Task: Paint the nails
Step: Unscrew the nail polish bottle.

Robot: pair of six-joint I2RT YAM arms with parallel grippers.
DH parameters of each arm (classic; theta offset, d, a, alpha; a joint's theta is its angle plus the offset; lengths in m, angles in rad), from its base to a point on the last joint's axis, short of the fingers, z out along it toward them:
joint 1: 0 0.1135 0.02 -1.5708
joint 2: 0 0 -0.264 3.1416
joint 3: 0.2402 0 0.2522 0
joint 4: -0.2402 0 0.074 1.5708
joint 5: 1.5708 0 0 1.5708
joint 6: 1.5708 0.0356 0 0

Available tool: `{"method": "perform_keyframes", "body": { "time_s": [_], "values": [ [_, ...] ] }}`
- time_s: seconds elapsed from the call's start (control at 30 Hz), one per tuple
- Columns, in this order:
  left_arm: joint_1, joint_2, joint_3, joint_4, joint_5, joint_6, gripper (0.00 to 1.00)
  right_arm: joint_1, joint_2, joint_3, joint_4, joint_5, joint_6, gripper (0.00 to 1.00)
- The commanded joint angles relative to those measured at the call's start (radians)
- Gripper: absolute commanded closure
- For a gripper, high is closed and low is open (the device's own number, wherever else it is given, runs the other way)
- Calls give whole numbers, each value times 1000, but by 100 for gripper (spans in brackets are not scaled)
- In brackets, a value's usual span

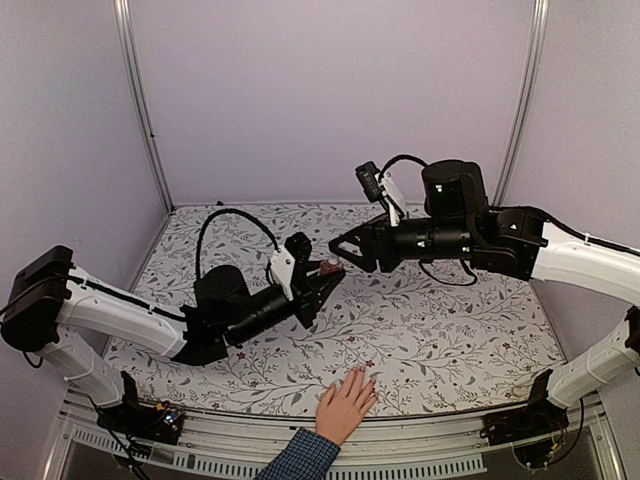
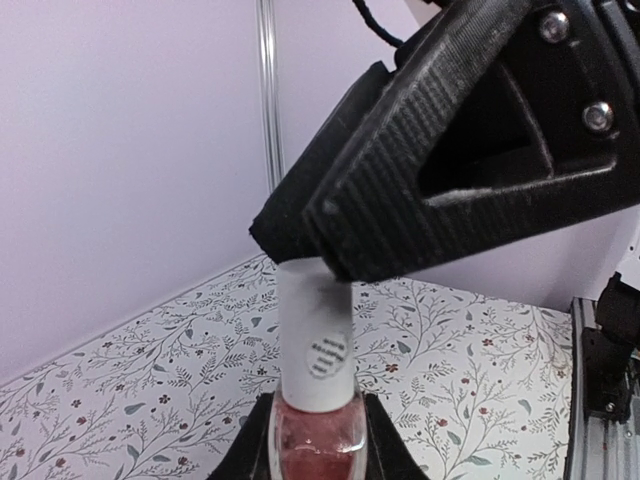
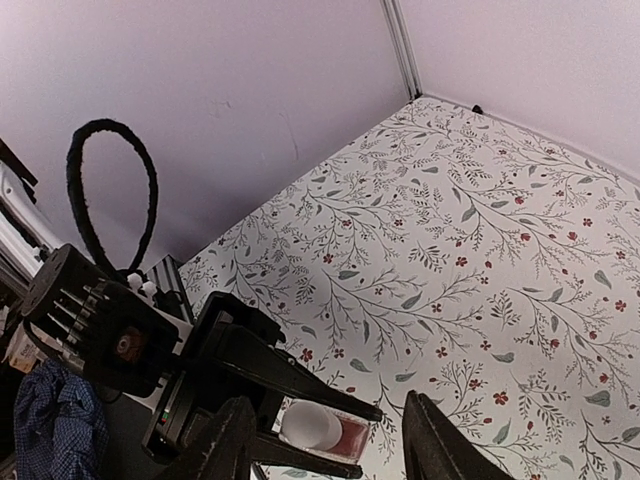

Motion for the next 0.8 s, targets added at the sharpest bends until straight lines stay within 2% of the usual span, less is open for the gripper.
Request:
{"method": "perform_keyframes", "body": {
  "time_s": [0.0,0.3,0.43,0.57,0.77],
  "values": [
    [-11,-1,22,3,-30,18,100,-3,26,-7,24,-35,27,50],
    [-14,-3,24,0,-24,20,100,-2,41,-7,24,-51,32,66],
    [-14,-11,15,12,6,15,100,-3,41,-7,32,-74,24,81],
    [-12,-23,-2,43,88,9,100,-3,36,-9,38,-139,-17,92],
    [-8,-38,-17,85,254,-2,100,-2,13,-12,35,-189,-76,100]
  ]
}}
